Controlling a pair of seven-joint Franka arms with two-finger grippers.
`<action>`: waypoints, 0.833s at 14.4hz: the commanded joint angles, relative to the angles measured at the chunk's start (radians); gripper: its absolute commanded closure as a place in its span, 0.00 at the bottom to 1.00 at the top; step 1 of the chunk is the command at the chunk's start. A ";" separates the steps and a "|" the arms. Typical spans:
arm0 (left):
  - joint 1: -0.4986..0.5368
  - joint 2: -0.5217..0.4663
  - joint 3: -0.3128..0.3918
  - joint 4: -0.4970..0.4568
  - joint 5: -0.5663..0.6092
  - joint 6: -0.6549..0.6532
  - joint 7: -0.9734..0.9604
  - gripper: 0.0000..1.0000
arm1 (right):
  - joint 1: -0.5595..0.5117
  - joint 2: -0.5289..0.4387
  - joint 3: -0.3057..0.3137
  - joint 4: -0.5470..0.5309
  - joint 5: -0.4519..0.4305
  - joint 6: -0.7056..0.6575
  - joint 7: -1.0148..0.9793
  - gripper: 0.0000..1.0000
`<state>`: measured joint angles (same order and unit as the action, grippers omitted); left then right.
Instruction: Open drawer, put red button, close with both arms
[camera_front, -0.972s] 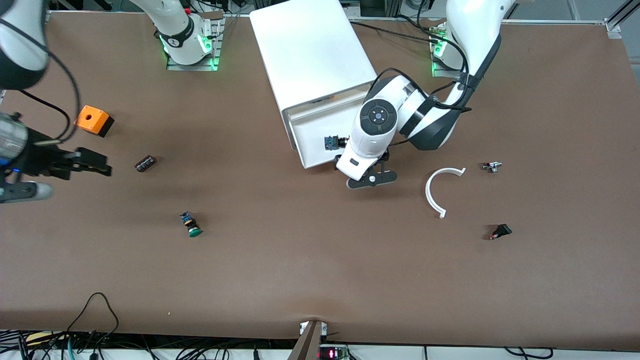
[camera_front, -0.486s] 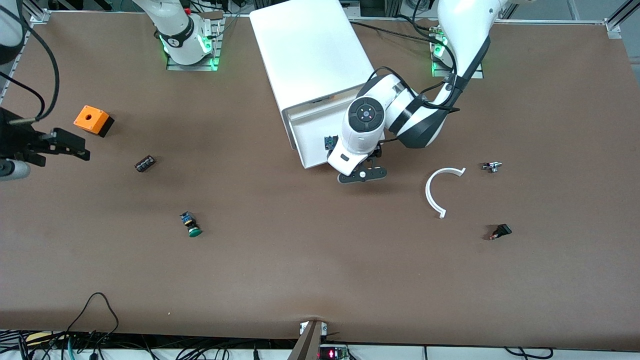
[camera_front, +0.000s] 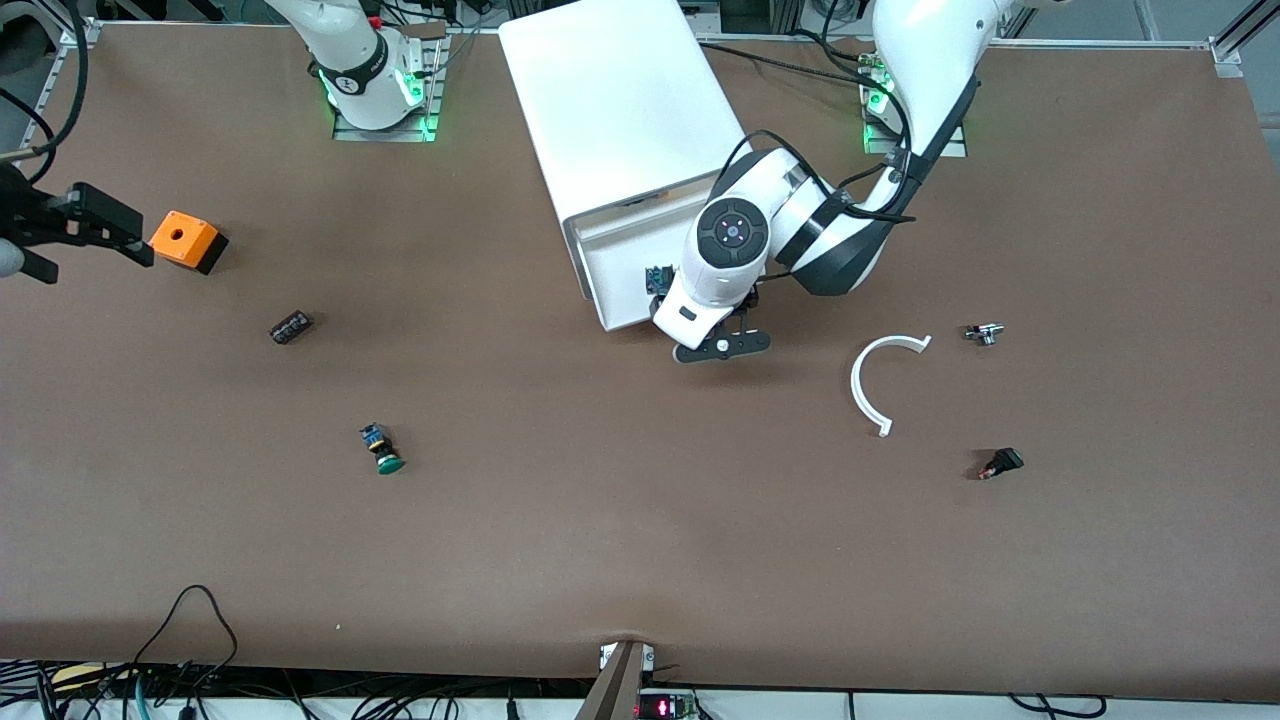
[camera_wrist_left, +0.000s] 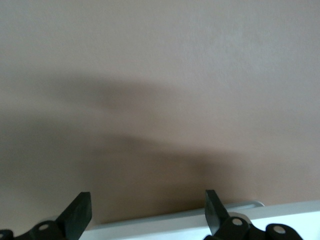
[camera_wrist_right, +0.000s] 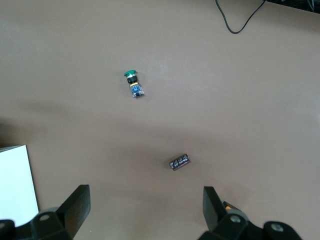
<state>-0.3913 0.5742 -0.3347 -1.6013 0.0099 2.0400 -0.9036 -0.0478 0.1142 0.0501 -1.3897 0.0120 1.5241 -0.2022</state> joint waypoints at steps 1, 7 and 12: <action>0.011 -0.016 -0.023 -0.012 -0.039 -0.046 -0.003 0.00 | 0.026 -0.021 -0.038 -0.035 0.017 0.004 -0.022 0.00; 0.006 -0.016 -0.024 -0.012 -0.122 -0.099 0.006 0.00 | 0.016 0.039 -0.069 -0.035 0.017 0.007 -0.107 0.00; 0.000 -0.016 -0.032 -0.012 -0.151 -0.188 0.008 0.00 | 0.025 0.067 -0.058 -0.038 0.002 -0.016 -0.101 0.00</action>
<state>-0.3922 0.5739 -0.3613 -1.6016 -0.1148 1.8916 -0.9034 -0.0250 0.1901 -0.0140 -1.4269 0.0143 1.5243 -0.2878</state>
